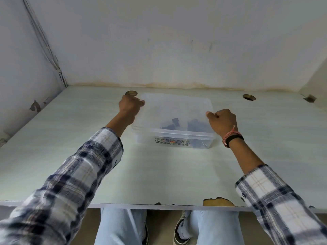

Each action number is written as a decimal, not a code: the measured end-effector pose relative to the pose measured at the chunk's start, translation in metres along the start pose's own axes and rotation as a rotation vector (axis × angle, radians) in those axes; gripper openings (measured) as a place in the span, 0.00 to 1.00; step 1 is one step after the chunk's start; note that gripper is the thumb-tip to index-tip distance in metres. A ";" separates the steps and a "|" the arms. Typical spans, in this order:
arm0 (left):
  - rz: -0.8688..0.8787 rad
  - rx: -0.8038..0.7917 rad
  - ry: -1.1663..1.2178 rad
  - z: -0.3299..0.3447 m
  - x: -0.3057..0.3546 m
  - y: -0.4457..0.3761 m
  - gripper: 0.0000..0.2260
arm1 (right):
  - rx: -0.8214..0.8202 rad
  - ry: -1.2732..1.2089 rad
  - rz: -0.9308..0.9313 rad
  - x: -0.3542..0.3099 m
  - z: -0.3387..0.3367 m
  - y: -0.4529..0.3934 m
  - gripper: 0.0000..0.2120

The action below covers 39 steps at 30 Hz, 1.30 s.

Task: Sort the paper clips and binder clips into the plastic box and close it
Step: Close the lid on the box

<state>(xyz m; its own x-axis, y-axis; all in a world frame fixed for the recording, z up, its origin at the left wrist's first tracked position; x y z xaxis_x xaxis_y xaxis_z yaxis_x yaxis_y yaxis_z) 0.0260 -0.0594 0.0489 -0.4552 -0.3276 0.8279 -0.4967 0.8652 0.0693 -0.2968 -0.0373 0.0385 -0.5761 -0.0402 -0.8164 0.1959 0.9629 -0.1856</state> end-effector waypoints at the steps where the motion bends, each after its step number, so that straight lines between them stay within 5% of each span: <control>1: -0.026 -0.014 0.013 0.001 -0.003 -0.003 0.17 | -0.007 -0.005 0.007 0.001 0.001 -0.001 0.26; 6: -0.024 -0.074 0.053 0.002 -0.019 -0.006 0.08 | -0.068 0.040 -0.001 0.005 0.002 -0.006 0.26; 8: -0.001 -0.086 0.037 0.004 -0.027 0.002 0.20 | -0.100 0.086 -0.008 0.007 0.002 -0.004 0.26; 11: 0.015 -0.089 -0.012 0.002 -0.036 0.018 0.23 | -0.153 0.101 0.020 0.010 0.000 0.000 0.24; 16: -0.040 -0.194 0.020 -0.007 -0.024 0.019 0.06 | -0.285 -0.013 0.174 -0.001 -0.006 -0.023 0.13; 24: -0.127 -0.161 0.016 0.010 -0.021 -0.025 0.33 | -0.199 -0.064 0.317 -0.014 0.026 -0.071 0.25; 28: -0.061 -0.147 -0.073 0.014 -0.018 -0.022 0.31 | -0.187 -0.062 0.296 -0.011 0.035 -0.070 0.29; 34: -0.054 -0.133 -0.100 0.015 -0.019 -0.022 0.30 | -0.129 -0.065 0.250 -0.002 0.035 -0.070 0.23; 39: -0.004 -0.114 -0.340 0.002 -0.020 0.014 0.32 | -0.257 0.031 0.296 -0.002 0.020 -0.041 0.30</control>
<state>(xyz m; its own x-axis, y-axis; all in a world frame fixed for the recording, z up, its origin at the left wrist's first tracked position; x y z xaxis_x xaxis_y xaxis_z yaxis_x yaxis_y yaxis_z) 0.0263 -0.0412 0.0320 -0.6827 -0.4223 0.5963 -0.4223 0.8940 0.1495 -0.2874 -0.0819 0.0370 -0.5486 0.2536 -0.7967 0.1544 0.9672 0.2016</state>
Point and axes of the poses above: each hand's wrist, its own y-axis away from the middle knuckle, its own z-axis out of the palm, x = y × z, the point moved 1 cm from there along -y, towards the middle knuckle, and after that the axes turned 13 degrees about -y, right-handed, at the moved point
